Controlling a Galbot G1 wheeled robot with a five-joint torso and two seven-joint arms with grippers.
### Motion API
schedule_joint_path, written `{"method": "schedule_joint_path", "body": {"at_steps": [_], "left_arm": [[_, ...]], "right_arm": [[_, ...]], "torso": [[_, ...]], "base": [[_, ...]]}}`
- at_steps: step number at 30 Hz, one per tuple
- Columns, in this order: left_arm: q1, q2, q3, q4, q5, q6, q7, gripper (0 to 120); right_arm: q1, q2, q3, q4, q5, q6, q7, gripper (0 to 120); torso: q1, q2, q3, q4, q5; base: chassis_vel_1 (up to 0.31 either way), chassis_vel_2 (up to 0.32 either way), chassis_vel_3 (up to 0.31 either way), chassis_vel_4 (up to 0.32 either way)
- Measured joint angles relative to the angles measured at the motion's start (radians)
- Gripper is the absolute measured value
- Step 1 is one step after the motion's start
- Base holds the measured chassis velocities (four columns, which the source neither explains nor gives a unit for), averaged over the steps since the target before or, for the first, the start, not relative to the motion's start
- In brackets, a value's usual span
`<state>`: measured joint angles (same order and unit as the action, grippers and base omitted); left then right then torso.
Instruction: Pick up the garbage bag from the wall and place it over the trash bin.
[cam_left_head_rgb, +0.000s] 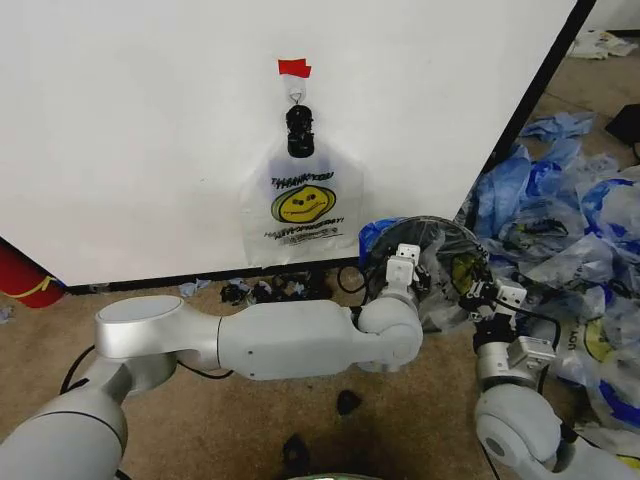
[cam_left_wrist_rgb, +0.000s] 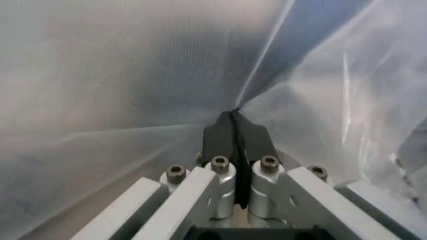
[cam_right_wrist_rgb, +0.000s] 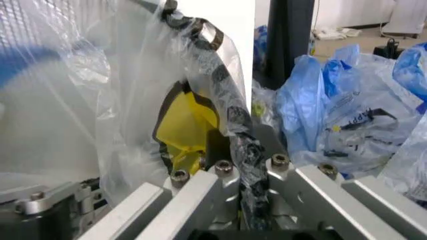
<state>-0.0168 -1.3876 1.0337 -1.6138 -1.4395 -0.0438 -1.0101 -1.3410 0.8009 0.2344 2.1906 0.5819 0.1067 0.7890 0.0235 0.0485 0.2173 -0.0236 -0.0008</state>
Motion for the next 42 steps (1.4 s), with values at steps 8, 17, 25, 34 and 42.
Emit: {"method": "schedule_joint_path", "body": {"at_steps": [8,17,25,34,42], "left_arm": [[-0.009,-0.044,0.006,0.051,0.002,0.000,-0.009,0],[-0.026,-0.073,0.013,0.102,0.000,-0.004,-0.009,0],[-0.017,-0.062,0.015,0.114,0.003,-0.013,-0.010,0],[-0.007,-0.078,0.014,0.138,0.011,-0.020,-0.013,0],[0.005,-0.085,0.016,0.168,0.020,-0.023,-0.007,0]], "right_arm": [[-0.012,-0.002,-0.002,0.019,-0.008,0.001,-0.001,0],[-0.042,-0.005,0.002,0.038,-0.021,0.008,-0.007,0],[-0.048,-0.010,0.000,0.048,-0.022,0.011,-0.014,0],[-0.058,-0.011,-0.005,0.055,-0.028,0.016,-0.025,0],[-0.070,-0.008,-0.005,0.061,-0.037,0.019,-0.034,0]], "torso": [[0.000,0.000,0.000,0.0001,-0.0001],[0.000,0.000,0.000,-0.0001,-0.0001],[0.000,0.000,0.000,0.0001,-0.0002],[0.000,0.000,0.000,0.0000,-0.0002],[0.000,0.000,0.000,0.0000,-0.0002]], "base": [[0.000,0.000,0.000,0.000],[0.000,0.000,0.000,0.000],[0.000,0.000,0.000,0.000],[0.000,0.000,0.000,0.000],[0.000,0.000,0.000,0.000]]}}
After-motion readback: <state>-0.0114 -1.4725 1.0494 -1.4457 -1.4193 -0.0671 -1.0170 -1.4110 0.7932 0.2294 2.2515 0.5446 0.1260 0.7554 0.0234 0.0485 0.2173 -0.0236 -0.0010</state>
